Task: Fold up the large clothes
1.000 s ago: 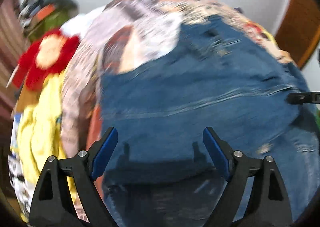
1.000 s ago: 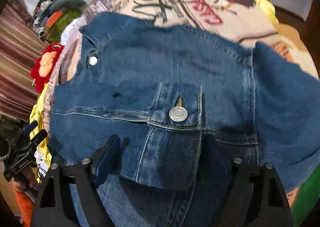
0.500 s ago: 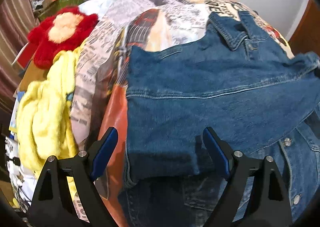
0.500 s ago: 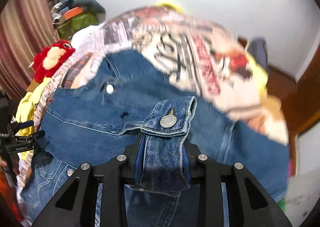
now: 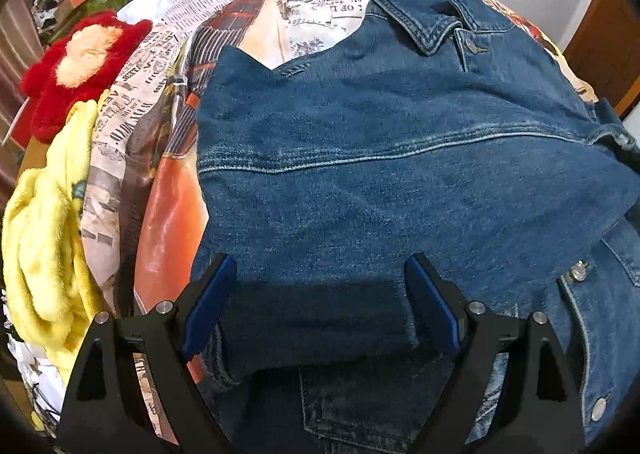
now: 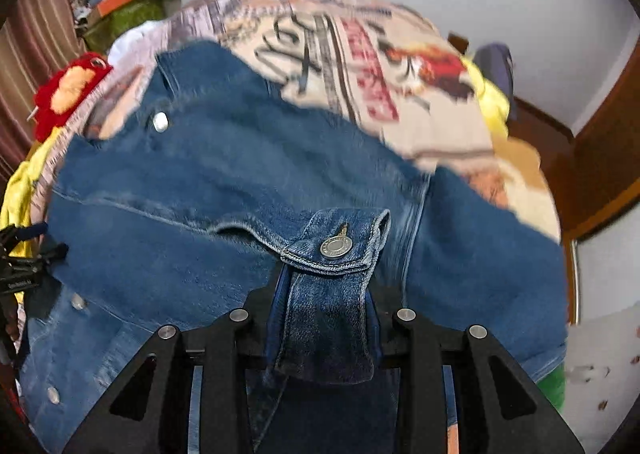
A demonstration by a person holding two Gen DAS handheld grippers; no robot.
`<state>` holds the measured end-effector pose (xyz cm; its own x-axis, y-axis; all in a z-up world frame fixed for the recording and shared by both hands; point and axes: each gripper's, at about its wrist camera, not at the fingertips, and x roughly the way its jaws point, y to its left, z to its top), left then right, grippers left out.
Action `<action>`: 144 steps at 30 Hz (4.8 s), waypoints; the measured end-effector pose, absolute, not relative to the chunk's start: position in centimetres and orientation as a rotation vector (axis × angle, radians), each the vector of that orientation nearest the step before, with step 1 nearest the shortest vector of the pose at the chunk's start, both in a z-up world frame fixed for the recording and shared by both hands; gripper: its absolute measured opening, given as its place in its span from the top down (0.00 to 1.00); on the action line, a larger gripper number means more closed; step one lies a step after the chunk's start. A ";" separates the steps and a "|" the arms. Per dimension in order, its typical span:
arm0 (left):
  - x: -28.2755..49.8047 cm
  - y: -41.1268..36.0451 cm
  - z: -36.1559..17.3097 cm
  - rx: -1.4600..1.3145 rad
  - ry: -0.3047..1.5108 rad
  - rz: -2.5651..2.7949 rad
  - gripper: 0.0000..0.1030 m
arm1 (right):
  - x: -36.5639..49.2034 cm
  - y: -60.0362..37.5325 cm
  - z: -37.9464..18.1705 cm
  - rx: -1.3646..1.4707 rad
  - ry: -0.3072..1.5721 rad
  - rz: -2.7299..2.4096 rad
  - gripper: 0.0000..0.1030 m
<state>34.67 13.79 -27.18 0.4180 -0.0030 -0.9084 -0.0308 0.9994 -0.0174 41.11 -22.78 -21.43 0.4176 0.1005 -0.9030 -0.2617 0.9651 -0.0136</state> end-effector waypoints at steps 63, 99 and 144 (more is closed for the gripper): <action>40.8 -5.6 -23.0 0.002 1.119 -0.339 0.08 | 38.8 -55.2 -29.0 0.820 1.054 -0.277 0.73; 31.9 7.1 -16.1 -0.100 0.900 -0.217 0.08 | 40.0 -13.5 -15.7 0.103 1.147 0.503 0.89; 46.1 -13.6 -20.9 0.320 0.941 -0.350 0.71 | 37.3 -30.6 -24.3 0.079 1.173 0.214 0.88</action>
